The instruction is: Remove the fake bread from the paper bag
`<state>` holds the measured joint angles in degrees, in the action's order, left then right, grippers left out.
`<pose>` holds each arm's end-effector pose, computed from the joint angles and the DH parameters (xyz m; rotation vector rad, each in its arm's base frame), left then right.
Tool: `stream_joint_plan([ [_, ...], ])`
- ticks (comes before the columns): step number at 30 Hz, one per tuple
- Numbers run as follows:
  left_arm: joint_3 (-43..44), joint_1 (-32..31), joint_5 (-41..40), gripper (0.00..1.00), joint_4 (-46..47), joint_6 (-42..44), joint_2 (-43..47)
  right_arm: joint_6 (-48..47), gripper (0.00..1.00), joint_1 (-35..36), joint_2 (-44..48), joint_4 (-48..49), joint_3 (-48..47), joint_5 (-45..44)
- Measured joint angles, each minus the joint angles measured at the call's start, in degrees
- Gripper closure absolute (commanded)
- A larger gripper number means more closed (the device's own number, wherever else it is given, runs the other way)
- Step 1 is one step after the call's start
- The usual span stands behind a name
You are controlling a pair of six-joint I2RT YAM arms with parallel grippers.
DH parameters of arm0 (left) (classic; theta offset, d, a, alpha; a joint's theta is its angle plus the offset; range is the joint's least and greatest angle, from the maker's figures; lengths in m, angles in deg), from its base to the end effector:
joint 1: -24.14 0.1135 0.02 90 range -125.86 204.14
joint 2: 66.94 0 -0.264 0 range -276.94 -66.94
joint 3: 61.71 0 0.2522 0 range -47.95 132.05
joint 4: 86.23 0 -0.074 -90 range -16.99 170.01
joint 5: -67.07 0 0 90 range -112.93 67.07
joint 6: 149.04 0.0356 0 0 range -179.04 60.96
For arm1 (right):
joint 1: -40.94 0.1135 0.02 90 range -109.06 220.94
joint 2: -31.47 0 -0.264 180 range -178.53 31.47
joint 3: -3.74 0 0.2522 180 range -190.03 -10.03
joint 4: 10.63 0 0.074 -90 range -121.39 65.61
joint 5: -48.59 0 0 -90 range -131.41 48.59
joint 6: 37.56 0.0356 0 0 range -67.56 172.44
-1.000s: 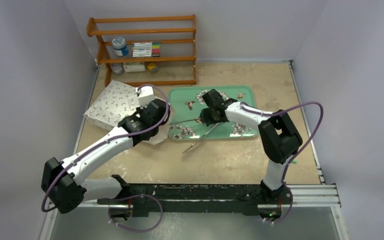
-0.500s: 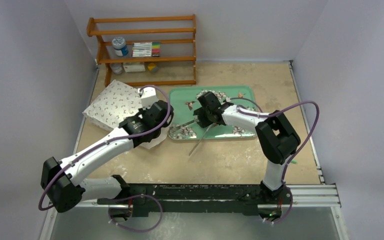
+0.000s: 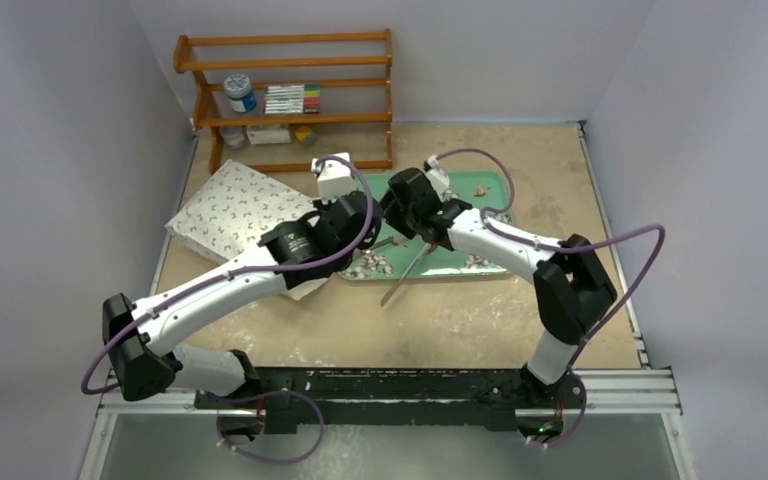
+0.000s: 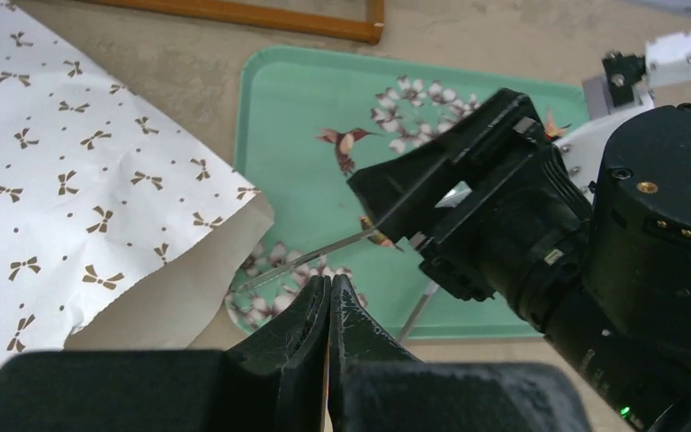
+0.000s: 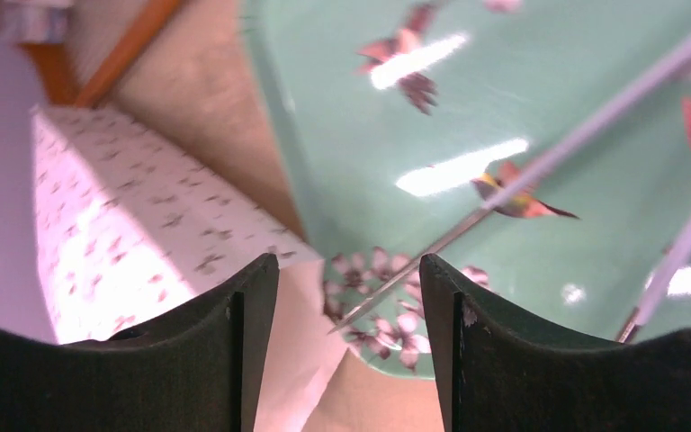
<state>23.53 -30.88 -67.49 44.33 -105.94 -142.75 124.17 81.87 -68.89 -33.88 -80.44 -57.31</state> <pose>0.1811 -0.2152 0.3469 -0.2415 2.0389 -0.2098 0.3035 0.2503 0.2342 0.7677 2.2078 0.7364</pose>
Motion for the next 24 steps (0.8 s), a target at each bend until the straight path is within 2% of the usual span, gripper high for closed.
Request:
stream_joint_plan([
  [7, 5.4, -2.5, -2.0, 1.0, 0.0, 1.7, 0.0, -26.0, 0.44, 3.1, 3.2, 2.4, -5.6, -4.5],
  [16, 6.7, -3.3, -2.2, 1.0, 0.0, 3.4, 4.2, -55.1, 0.41, 5.6, -4.4, -2.5, -6.5, -11.7],
  [20, 7.7, -3.6, -2.8, 0.95, 0.2, 4.7, 7.4, -65.9, 0.37, 7.0, -4.8, -1.0, -3.2, -11.6],
  [24, 7.7, -3.6, -5.1, 0.83, 0.4, 6.8, 10.2, -72.9, 0.31, 7.4, -4.8, 0.5, -2.2, -11.4],
])
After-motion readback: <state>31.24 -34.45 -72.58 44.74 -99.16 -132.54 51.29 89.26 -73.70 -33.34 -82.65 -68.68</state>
